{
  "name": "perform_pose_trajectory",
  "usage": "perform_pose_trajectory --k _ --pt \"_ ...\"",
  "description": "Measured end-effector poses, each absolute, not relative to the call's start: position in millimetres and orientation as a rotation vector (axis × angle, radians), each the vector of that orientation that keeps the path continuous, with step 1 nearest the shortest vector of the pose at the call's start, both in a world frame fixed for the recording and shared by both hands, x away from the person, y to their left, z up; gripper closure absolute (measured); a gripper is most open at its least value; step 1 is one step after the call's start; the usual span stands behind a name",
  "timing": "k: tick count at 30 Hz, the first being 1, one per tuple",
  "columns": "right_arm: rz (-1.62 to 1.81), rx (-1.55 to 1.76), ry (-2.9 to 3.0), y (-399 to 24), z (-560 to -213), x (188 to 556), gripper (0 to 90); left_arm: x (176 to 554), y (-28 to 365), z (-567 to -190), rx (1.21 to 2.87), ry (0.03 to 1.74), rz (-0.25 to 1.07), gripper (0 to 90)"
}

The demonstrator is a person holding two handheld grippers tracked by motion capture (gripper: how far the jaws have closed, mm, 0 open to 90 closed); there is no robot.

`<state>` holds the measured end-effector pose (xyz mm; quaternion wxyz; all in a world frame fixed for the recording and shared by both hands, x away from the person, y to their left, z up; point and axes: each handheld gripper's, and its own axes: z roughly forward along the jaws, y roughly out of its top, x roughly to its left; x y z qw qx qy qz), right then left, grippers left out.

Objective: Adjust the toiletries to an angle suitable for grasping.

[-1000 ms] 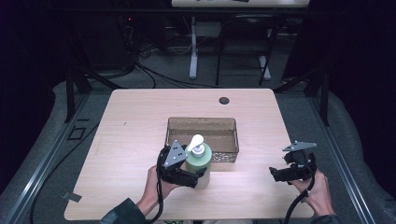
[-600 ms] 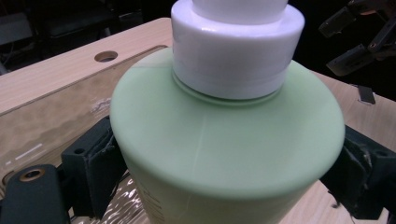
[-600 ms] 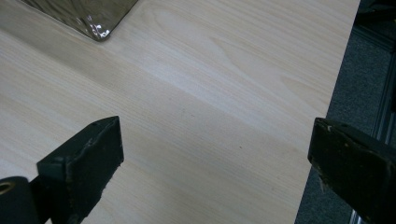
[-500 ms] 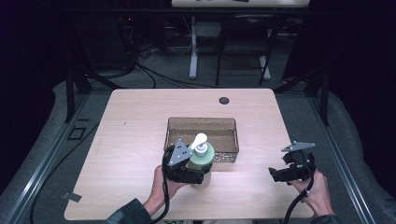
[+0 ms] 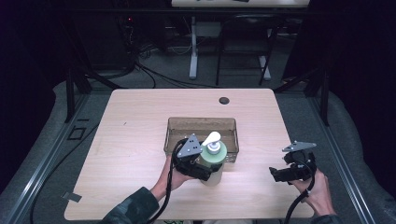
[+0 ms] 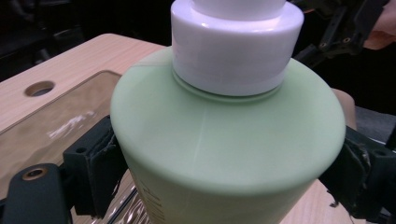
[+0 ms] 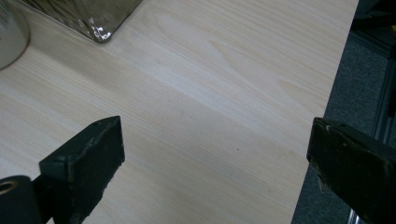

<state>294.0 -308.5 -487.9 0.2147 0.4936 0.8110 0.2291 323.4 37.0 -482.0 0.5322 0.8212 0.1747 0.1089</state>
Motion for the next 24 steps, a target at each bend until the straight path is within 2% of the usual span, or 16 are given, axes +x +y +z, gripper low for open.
perform_pose_trajectory --k 9,17,24 --pt "0.623 1.357 2.264 -306.9 -490.8 295.1 3.4 335.0 7.9 -483.0 1.968 0.271 0.171 12.1" --pt "0.623 1.36 2.264 -308.3 -491.3 294.8 3.5 341.2 -14.3 -482.9 1.969 0.232 0.143 12.1" --pt "0.624 1.342 2.263 -308.7 -491.1 294.5 3.8 344.8 -15.4 -481.0 1.979 0.232 0.116 11.0"
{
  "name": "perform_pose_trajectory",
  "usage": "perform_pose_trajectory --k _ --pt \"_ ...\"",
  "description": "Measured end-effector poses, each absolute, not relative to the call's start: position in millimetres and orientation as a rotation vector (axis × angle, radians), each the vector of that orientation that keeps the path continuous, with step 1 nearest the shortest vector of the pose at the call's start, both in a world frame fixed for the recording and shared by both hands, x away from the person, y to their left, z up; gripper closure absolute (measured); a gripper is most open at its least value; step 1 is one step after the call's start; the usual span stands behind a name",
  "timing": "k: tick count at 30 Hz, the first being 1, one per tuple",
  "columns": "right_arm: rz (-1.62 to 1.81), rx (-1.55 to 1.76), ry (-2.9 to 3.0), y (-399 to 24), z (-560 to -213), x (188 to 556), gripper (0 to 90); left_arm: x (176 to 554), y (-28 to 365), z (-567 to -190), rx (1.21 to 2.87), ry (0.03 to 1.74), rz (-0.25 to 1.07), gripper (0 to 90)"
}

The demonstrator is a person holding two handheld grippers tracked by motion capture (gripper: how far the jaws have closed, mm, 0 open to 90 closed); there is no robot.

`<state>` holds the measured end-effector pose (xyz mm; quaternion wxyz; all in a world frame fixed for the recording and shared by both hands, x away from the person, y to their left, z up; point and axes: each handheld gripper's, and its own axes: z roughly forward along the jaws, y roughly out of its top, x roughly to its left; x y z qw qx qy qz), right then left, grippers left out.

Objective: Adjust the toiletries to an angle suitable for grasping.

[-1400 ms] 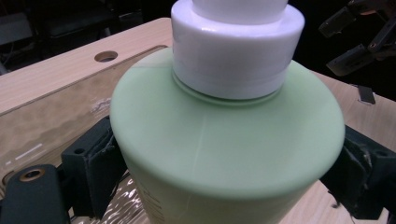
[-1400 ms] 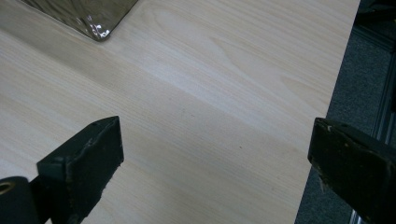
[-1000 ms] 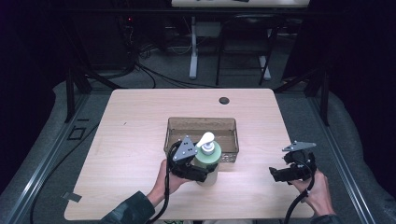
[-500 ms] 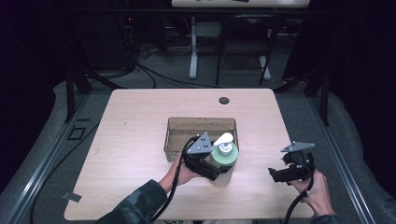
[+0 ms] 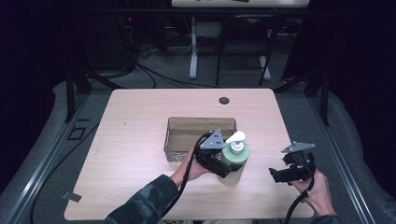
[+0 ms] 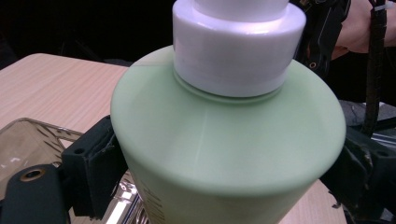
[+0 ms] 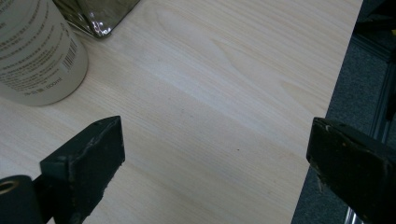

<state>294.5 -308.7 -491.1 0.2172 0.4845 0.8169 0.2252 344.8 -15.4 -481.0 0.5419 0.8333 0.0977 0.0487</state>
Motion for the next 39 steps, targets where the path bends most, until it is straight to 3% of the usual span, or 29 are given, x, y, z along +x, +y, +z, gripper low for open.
perform_pose_trajectory --k 4,9,16,30,39 --pt "0.637 1.347 2.273 -308.5 -492.2 294.5 3.4 343.4 -12.1 -479.0 2.004 0.248 0.117 3.1" --pt "0.636 1.337 2.29 -307.2 -492.2 294.4 3.0 339.3 2.5 -473.1 2.016 0.276 0.117 0.1" --pt "0.613 1.318 2.312 -305.2 -493.4 294.7 3.0 329.9 39.7 -470.4 2.092 0.321 0.165 0.0" --pt "0.575 1.282 2.378 -295.8 -497.4 295.2 3.2 323.9 127.4 -473.1 2.24 0.622 0.312 0.0" --pt "0.57 1.22 2.422 -291.2 -498.2 293.8 3.4 320.0 173.9 -476.3 2.238 0.764 0.383 0.0"
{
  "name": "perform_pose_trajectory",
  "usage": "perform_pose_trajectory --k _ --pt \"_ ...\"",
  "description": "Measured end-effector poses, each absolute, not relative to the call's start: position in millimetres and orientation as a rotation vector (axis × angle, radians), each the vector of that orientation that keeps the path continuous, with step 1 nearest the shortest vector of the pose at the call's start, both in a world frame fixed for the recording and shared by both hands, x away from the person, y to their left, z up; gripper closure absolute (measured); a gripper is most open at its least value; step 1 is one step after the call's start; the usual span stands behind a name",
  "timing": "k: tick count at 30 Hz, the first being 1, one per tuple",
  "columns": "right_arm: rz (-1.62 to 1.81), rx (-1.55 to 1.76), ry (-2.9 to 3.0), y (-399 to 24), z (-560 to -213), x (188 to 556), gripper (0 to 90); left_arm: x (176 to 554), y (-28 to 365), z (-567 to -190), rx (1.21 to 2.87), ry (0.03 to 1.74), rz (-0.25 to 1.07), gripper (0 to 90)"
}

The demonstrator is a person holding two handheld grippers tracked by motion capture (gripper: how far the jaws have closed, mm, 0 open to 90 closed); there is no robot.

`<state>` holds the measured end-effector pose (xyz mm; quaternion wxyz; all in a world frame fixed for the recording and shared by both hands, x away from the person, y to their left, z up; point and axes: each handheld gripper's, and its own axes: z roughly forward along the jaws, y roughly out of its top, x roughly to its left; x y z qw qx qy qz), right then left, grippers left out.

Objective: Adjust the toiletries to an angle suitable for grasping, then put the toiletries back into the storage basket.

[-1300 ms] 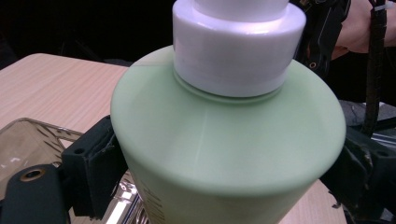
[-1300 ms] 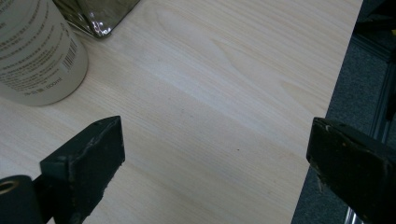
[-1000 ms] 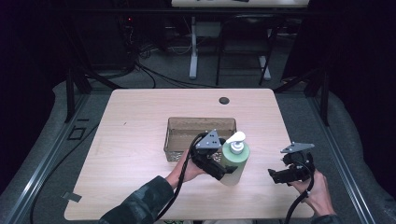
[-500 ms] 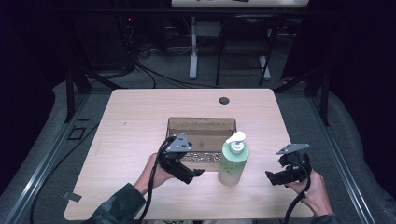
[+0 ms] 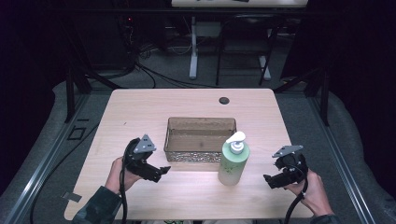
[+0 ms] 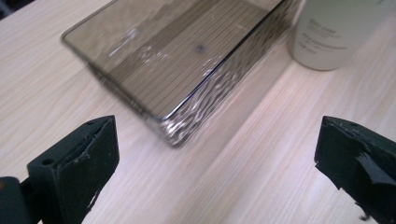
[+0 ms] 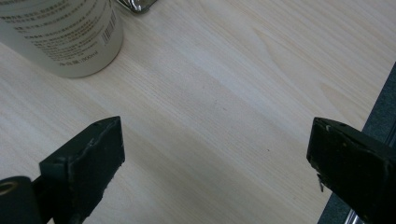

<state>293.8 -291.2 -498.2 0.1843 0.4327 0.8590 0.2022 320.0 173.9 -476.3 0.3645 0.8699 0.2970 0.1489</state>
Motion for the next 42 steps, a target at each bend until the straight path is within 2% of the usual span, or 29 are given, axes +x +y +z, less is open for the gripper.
perform_pose_trajectory --k 12,18,24,33,42 --pt "0.549 1.219 2.445 -290.0 -500.8 296.5 0.2 314.6 204.5 -484.0 2.241 0.895 0.431 0.0" --pt "0.584 1.176 2.464 -286.4 -498.0 295.5 2.0 314.0 207.4 -483.6 2.248 0.895 0.464 0.0" --pt "0.597 1.135 2.497 -282.4 -494.5 293.0 3.8 316.7 208.7 -489.2 2.279 0.889 0.435 0.0" --pt "0.566 1.157 2.549 -280.5 -493.6 293.6 0.0 318.0 210.7 -488.9 2.281 0.874 0.423 0.0" --pt "0.567 1.126 2.595 -276.8 -487.6 294.1 0.0 316.1 209.3 -491.1 2.302 0.856 0.42 0.0"
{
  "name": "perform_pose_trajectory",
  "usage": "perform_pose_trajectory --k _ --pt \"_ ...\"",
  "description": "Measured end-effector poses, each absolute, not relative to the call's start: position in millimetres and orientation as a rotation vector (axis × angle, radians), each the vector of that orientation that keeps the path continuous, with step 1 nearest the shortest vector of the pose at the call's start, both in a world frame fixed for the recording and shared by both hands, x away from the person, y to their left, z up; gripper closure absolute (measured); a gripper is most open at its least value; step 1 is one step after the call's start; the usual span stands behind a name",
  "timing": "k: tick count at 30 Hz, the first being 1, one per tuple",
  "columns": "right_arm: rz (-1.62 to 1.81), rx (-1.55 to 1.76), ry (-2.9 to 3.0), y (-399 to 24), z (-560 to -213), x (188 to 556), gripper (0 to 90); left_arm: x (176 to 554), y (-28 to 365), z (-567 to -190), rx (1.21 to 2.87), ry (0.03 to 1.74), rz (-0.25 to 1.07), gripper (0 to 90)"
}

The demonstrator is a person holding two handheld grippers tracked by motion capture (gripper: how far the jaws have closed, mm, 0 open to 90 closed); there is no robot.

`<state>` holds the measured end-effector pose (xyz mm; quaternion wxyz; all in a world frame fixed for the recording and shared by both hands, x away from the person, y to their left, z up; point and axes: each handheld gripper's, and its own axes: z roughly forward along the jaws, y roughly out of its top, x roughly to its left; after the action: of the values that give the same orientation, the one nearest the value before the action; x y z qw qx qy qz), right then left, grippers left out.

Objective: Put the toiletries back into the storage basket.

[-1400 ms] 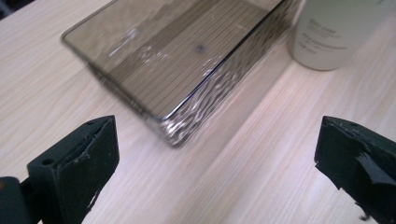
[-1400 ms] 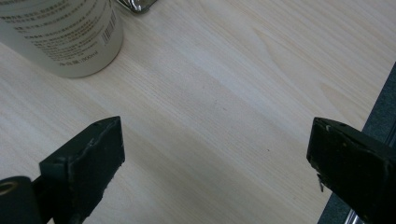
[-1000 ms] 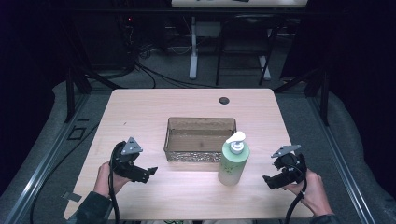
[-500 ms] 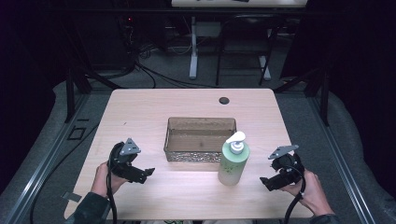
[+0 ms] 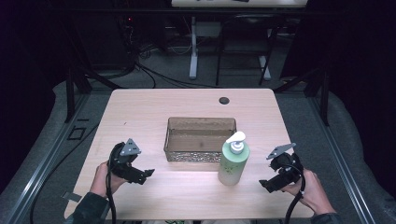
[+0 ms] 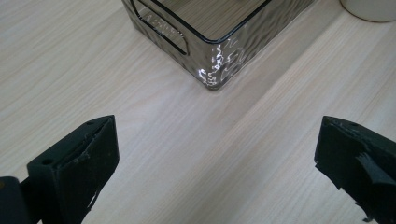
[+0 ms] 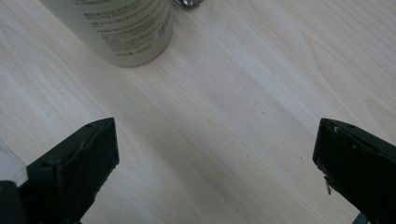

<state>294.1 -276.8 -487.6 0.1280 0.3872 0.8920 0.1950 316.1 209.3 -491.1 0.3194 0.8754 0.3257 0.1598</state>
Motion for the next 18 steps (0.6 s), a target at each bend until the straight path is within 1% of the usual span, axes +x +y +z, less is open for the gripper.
perform_pose_trajectory --k 6,18 --pt "0.567 1.109 2.592 -279.9 -478.2 295.5 0.0 310.8 205.5 -487.6 2.291 0.845 0.42 0.0" --pt "0.508 1.076 2.615 -287.7 -457.1 298.5 0.2 311.9 200.5 -494.0 2.325 0.834 0.389 0.0"
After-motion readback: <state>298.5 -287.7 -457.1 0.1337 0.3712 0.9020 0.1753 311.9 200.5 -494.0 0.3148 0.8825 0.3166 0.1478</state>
